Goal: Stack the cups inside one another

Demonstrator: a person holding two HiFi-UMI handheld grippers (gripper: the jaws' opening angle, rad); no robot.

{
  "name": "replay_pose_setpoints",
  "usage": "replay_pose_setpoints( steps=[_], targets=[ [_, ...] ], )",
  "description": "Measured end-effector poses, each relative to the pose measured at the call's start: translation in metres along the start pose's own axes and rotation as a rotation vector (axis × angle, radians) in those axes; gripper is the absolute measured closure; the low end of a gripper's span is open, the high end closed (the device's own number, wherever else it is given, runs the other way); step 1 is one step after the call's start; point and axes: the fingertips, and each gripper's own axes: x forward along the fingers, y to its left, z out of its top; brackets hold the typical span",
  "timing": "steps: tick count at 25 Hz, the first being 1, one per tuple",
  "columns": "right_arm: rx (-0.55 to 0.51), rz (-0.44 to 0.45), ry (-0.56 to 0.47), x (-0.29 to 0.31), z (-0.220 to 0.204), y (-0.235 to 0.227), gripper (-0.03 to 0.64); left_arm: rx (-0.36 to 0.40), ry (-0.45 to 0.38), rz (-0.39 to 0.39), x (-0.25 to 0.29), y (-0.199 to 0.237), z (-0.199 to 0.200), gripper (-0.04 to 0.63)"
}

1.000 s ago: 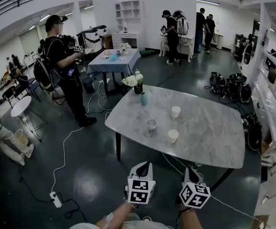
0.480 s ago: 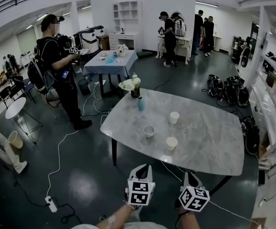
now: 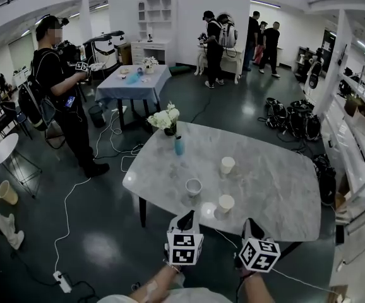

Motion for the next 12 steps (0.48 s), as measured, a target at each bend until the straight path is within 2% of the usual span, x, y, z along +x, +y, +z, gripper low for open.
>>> replay_pose_setpoints(
  steps=[12],
  targets=[
    [0.035, -0.052, 0.009, 0.082, 0.031, 0.01, 0.608, 0.04, 0.021, -0.044, 0.081, 0.048, 0.037, 0.6]
  ],
)
